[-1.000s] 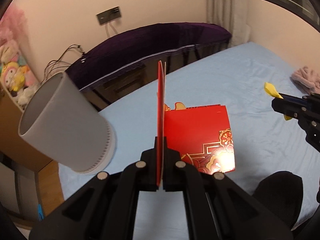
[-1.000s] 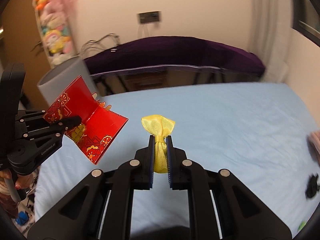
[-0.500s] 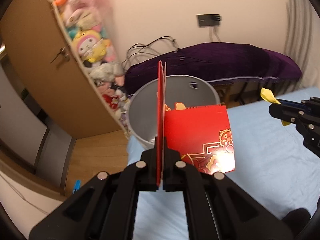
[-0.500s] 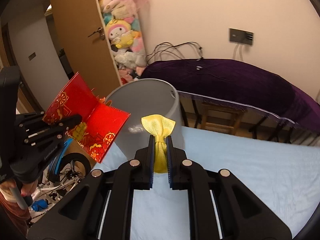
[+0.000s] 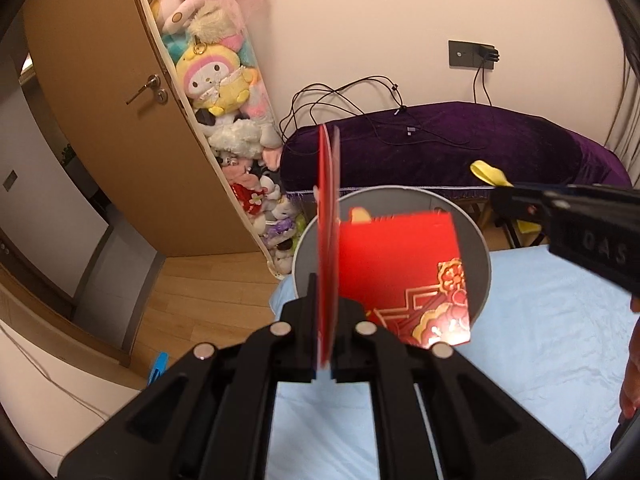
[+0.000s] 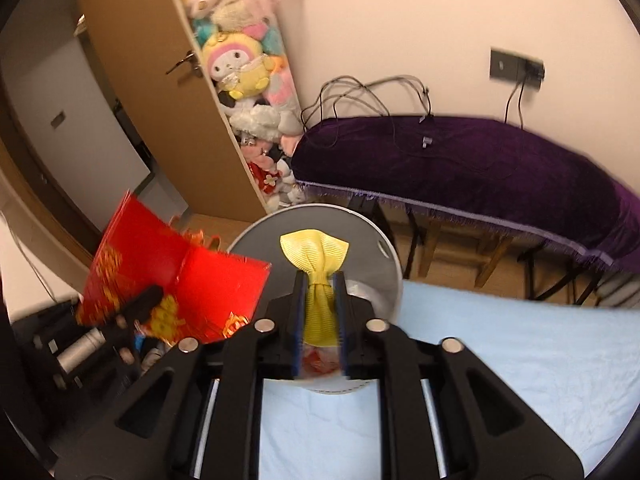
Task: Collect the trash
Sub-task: 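Open both grippers above the grey bin to drop the envelope and bow, then move both open grippers back over the bed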
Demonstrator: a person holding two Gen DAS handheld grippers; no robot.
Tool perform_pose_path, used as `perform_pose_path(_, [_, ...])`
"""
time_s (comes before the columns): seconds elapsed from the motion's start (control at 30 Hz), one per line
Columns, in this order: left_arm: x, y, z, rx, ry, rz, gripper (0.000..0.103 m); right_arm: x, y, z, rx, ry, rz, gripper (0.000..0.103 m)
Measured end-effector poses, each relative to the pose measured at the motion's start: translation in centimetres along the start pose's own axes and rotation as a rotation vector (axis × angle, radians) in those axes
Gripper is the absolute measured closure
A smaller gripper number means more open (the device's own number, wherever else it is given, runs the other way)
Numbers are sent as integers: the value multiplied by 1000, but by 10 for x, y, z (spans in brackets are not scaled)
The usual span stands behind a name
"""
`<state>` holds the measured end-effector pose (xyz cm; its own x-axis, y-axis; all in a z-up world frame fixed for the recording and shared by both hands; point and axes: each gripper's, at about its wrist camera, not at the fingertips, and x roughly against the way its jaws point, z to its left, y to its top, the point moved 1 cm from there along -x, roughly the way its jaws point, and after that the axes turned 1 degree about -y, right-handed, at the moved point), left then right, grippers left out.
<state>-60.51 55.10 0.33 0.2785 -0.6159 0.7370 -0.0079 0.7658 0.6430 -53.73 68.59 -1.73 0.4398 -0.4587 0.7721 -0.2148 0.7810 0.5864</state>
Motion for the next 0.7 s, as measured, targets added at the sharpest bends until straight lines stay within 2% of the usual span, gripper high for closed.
perform_pose_path(0.07, [-4,3,-2,0,14,4,96,-2,11,-3,-29,2,0,63])
perform_pose_path(0.13, [-11,7,-2,6,11,25,90,-2,16,-3,-24,1,1,63])
perform_pose_path(0.17, [-13,9,-1,13,14,25,77,-1,17,-4,-25,0,0,63])
perform_pose_path(0.2, [-13,9,0,16,20,17,58,-1,16,-5,-24,2,-5,63])
perform_pose_path(0.27, [-10,9,-1,11,43,-20,46,1,11,-7,-20,6,-4,63])
perform_pose_path(0.47, [8,0,-5,-32,42,-79,46,5,-13,-13,3,2,-7,63])
perform_pose_path(0.7, [24,-9,-9,-56,2,-99,44,12,-42,-18,31,-15,4,63])
